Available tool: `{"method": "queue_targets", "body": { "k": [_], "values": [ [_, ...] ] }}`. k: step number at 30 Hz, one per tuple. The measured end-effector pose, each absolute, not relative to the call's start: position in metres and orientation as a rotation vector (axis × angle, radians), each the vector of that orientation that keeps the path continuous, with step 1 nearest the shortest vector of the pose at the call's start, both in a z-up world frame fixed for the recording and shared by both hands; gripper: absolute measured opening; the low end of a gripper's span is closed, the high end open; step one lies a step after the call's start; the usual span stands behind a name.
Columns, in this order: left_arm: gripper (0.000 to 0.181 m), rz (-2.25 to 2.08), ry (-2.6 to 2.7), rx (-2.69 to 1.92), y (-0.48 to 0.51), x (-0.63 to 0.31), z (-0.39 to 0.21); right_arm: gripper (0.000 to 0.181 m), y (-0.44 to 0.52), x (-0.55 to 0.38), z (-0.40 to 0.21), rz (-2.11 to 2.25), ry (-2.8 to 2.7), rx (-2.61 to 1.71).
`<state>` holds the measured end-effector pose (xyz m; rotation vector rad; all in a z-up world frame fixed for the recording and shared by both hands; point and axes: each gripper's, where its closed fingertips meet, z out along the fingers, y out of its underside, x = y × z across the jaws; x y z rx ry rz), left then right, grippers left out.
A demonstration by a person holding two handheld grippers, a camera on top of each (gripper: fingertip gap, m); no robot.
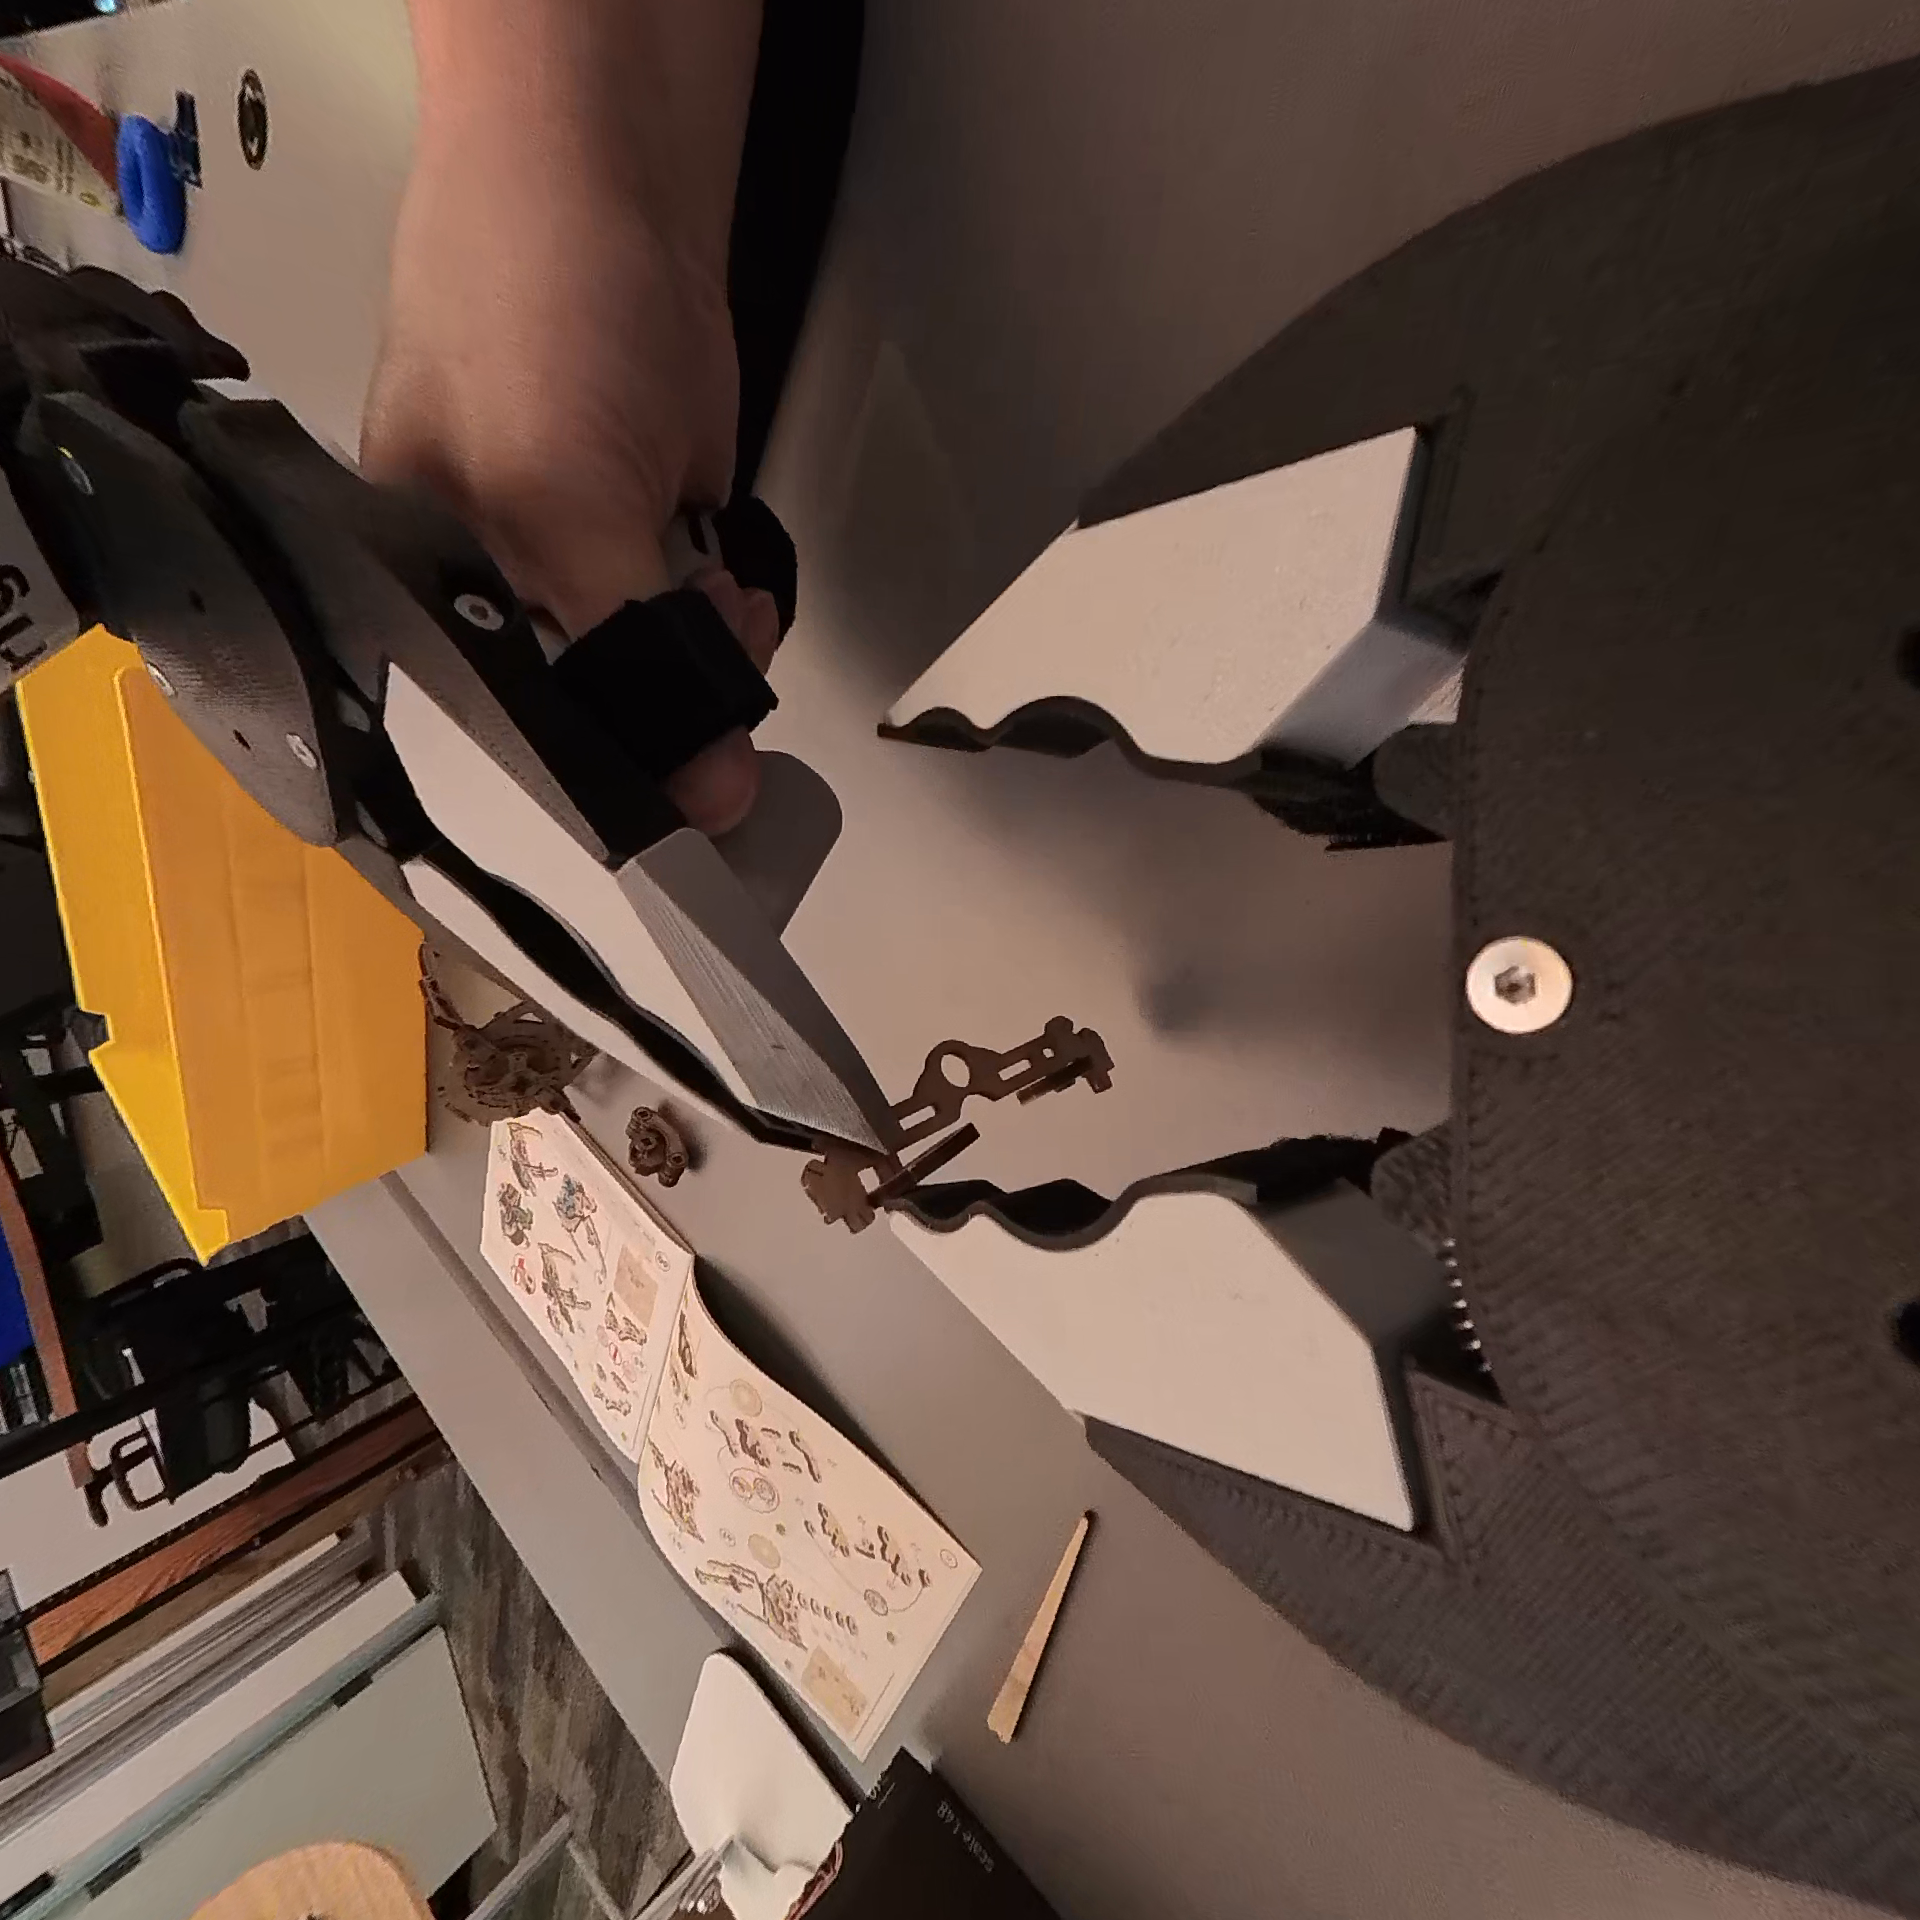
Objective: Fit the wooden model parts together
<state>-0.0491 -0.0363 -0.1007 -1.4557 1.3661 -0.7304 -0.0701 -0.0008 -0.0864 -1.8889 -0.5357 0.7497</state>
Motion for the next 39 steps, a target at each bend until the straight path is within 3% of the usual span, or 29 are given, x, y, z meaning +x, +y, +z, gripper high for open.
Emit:
{"method": "queue_targets", "body": {
  "k": [25, 30, 39],
  "values": [
    [0.077, -0.652, 1.404, -1.469, -0.033, -0.05, -0.111, 0.001, -0.001, -0.07, -0.095, 0.764, -0.558, -1.932],
    [0.065, -0.662, 1.365, -1.457, -0.027, -0.052, -0.104, 0.002, 0.0, -0.07, -0.09, 0.794, -0.536, -1.9],
    [0.075, -0.805, 1.335, -1.465, -0.032, -0.05, -0.096, 0.002, 0.002, -0.067, -0.081, 0.887, -0.476, -1.836]
  ]
}}
